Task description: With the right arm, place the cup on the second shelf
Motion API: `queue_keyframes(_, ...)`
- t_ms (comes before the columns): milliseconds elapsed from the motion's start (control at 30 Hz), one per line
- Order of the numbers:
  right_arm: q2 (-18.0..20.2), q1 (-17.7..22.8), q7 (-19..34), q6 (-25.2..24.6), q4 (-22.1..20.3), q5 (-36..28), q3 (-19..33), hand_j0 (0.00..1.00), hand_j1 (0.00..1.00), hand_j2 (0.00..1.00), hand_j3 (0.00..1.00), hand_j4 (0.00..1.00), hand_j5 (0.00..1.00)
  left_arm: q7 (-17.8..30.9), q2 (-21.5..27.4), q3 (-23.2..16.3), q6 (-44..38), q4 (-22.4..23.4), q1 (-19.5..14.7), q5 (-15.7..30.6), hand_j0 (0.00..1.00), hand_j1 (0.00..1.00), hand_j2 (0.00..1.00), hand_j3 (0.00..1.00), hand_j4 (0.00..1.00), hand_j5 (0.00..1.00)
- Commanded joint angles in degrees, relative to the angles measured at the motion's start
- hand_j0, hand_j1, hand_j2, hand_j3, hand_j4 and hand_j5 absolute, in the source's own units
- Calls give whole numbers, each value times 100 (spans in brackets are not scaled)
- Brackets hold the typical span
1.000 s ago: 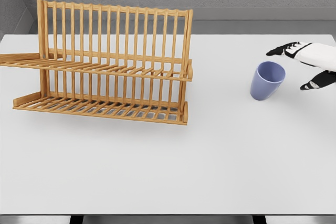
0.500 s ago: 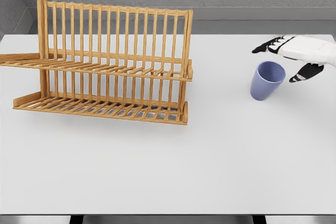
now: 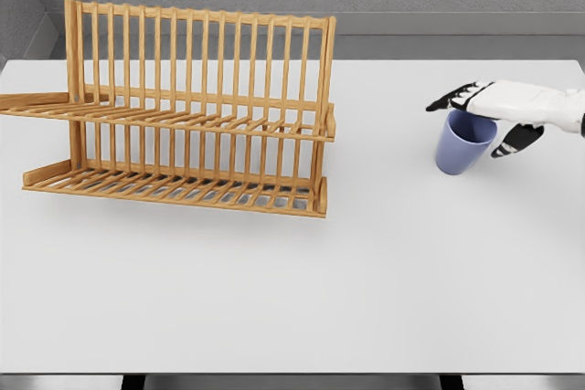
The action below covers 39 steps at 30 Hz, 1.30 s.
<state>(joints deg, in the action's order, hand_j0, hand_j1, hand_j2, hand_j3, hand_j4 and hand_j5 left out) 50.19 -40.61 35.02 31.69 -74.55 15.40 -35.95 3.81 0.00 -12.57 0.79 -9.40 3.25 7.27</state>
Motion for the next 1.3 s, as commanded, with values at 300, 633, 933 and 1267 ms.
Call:
queue_keyframes(300, -36, -9, -2, -14, 248, -28, -132, 100, 100, 100, 100, 100, 100, 6, 0, 0, 0, 0, 0, -6, 100, 100, 100, 100, 100, 100)
queue_keyframes(633, -53, -35, -2, -5, 257, -28, -132, 75, 75, 75, 75, 75, 75, 6, 0, 0, 0, 0, 0, 3, 100, 100, 100, 100, 100, 100)
queue_keyframes(933, -62, -62, -2, -5, 221, -28, -123, 68, 68, 68, 68, 68, 68, 6, 0, 0, 0, 0, 0, 3, 100, 100, 100, 100, 100, 100)
queue_keyframes(1267, -53, -79, -2, 12, 107, -37, -70, 64, 64, 64, 64, 64, 64, -3, 0, 0, 0, 0, 0, 3, 100, 100, 100, 100, 100, 100)
